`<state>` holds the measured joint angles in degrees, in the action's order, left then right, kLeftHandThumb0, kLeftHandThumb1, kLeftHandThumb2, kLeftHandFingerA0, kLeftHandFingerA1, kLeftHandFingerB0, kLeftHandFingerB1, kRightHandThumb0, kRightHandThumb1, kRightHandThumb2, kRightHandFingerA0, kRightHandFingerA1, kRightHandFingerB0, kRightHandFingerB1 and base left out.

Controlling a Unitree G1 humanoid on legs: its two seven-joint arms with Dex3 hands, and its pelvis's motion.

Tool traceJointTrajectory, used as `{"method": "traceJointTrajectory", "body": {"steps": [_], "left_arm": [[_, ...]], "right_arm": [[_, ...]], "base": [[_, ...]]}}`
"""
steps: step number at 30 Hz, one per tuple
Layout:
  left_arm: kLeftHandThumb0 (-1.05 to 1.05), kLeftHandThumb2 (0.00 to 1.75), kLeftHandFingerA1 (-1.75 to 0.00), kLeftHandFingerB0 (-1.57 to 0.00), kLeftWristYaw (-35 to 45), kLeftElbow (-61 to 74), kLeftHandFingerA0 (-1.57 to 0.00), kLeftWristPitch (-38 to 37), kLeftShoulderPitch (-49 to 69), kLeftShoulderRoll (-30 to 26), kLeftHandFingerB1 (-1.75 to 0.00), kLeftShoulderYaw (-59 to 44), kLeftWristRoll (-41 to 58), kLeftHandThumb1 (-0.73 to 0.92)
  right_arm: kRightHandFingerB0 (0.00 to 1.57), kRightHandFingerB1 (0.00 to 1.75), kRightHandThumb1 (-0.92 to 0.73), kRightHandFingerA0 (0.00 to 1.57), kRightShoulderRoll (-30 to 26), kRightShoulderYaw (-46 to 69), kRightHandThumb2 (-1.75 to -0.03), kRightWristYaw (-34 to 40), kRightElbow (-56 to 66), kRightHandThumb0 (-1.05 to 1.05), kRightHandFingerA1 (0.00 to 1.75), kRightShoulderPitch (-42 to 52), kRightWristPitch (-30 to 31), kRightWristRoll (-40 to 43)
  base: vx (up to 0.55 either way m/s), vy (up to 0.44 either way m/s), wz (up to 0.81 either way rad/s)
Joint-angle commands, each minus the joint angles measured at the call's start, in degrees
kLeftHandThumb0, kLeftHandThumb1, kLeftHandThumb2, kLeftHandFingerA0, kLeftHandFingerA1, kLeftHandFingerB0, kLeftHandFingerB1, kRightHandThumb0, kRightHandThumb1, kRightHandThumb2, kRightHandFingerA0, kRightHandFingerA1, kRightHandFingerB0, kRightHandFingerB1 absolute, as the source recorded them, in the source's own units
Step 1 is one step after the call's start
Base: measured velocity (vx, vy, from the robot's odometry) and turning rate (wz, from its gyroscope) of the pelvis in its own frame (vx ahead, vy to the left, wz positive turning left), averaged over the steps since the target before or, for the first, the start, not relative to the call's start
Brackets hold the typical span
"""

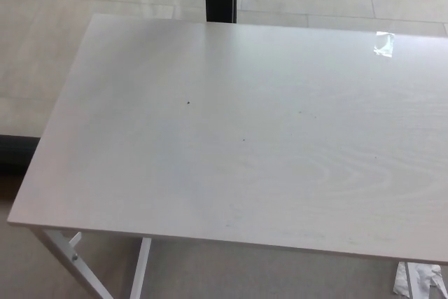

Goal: The robot uses both its hands to grab the left and right ends of a football kept in the middle of the desk infront of it, lifts it up and places it in the palm of a person

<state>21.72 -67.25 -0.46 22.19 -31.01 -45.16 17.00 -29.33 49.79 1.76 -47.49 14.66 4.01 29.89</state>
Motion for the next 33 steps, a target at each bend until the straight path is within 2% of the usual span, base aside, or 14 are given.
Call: {"method": "traceJointTrajectory", "body": {"steps": [1,3,5,6,7,8,11,16,17,19,30,31,32,33], "left_arm": [[-0.80,0.63,-0.60,-0.24,-1.4,-3.5,-0.47,-5.0,2.7,-1.6,-0.45,4.0,-2.2,0.78],[-0.78,0.99,-0.64,-0.34,-3.3,-4.1,-0.43,-4.9,3.1,-1.8,-0.58,5.8,-3.0,0.60],[-0.80,0.64,-0.56,-0.34,-3.6,-4.3,-0.47,-5.0,3.0,-2.1,-0.48,7.0,-3.2,0.77],[-0.81,0.98,-0.62,-0.25,-3.4,-4.4,-0.43,-5.5,2.8,-2.3,-0.53,8.1,-3.7,0.59],[-0.80,0.63,-0.51,-0.24,-3.0,-4.4,-0.45,-6.1,2.9,-2.5,-0.41,9.0,-4.1,0.79],[-0.83,1.00,-0.61,-0.16,-2.2,-4.4,-0.41,-6.7,2.9,-2.8,-0.49,10.4,-4.9,0.64],[-0.81,1.00,-0.60,-0.16,-1.9,-4.2,-0.39,-6.9,2.7,-3.0,-0.49,12.1,-4.6,0.64],[-0.68,0.62,-0.55,-0.30,-1.1,-3.8,-0.30,-9.2,3.1,-4.0,-0.36,16.5,-6.2,0.73],[-0.70,0.95,-0.57,-0.31,-1.1,-4.0,-0.20,-9.1,2.9,-4.0,-0.52,16.4,-5.4,0.55],[-0.65,0.61,-0.56,-0.37,-0.6,-4.2,-0.27,-9.2,2.9,-4.1,-0.37,16.1,-4.4,0.69],[-0.64,0.61,-0.56,-0.33,-1.7,-4.3,-0.30,-9.5,1.7,-4.3,-0.37,17.8,-4.6,0.70],[-0.67,0.63,-0.57,-0.32,-1.8,-4.3,-0.30,-9.8,1.7,-4.3,-0.38,17.9,-4.6,0.68],[-0.70,0.96,-0.62,-0.25,-2.0,-4.2,-0.30,-10.1,1.7,-4.4,-0.50,18.2,-4.9,0.56],[-0.65,0.61,-0.56,-0.32,-1.9,-4.0,-0.26,-10.4,1.7,-4.3,-0.38,18.2,-4.8,0.70]], "right_arm": [[0.12,0.40,-0.56,0.24,-2.4,-3.5,-0.86,-8.1,-5.3,-0.63,0.51,3.7,-7.5,-4.0],[0.15,0.28,-0.69,0.39,-3.5,-6.1,-0.61,-10.0,-6.3,-0.61,0.48,5.3,-9.8,-6.1],[0.16,0.29,-0.67,0.37,-4.1,-7.5,-0.60,-10.0,-7.2,-0.63,0.43,5.6,-10.9,-7.1],[0.16,0.29,-0.68,0.38,-4.6,-9.6,-0.61,-9.9,-7.7,-0.66,0.45,6.1,-12.4,-9.1],[0.08,0.41,-0.54,0.27,-4.7,-10.1,-0.87,-10.2,-7.8,-0.70,0.52,6.2,-12.7,-9.3],[0.07,0.41,-0.53,0.23,-4.9,-10.6,-0.86,-10.5,-8.1,-0.70,0.50,6.1,-13.0,-9.1],[0.09,0.41,-0.54,0.27,-5.5,-11.5,-0.85,-10.8,-9.0,-0.68,0.50,5.7,-12.8,-8.8],[0.22,0.29,-0.66,0.54,-5.9,-14.0,-0.60,-10.7,-10.3,-0.59,0.55,5.2,-14.9,-10.2],[0.22,0.29,-0.66,0.57,-6.0,-14.2,-0.60,-10.7,-10.8,-0.60,0.68,5.1,-15.1,-10.2],[0.21,0.28,-0.67,0.56,-6.3,-14.3,-0.60,-11.2,-10.6,-0.62,0.70,5.4,-15.0,-10.0],[0.25,0.29,-0.67,0.63,-7.1,-15.4,-0.61,-11.1,-9.6,-0.57,0.83,5.6,-14.2,-11.4],[0.19,0.42,-0.56,0.63,-6.9,-15.4,-0.86,-11.1,-9.4,-0.63,0.81,5.7,-14.2,-11.4],[0.25,0.29,-0.67,0.64,-6.8,-15.5,-0.60,-11.0,-9.4,-0.58,0.82,5.7,-14.4,-11.5],[0.24,0.29,-0.67,0.65,-6.9,-15.5,-0.61,-11.2,-9.7,-0.59,0.80,5.6,-14.8,-11.7]], "base": [[0.00,0.000,0.00],[0.00,0.000,0.00],[0.00,0.000,0.00],[0.00,0.000,0.00],[0.00,0.000,0.00],[0.00,0.000,0.00],[0.00,0.000,0.00],[0.00,0.000,0.00],[0.00,0.000,0.00],[0.00,0.000,0.00],[0.00,0.000,0.00],[0.00,0.000,0.00],[0.00,0.000,0.00],[0.00,0.000,0.00]]}}
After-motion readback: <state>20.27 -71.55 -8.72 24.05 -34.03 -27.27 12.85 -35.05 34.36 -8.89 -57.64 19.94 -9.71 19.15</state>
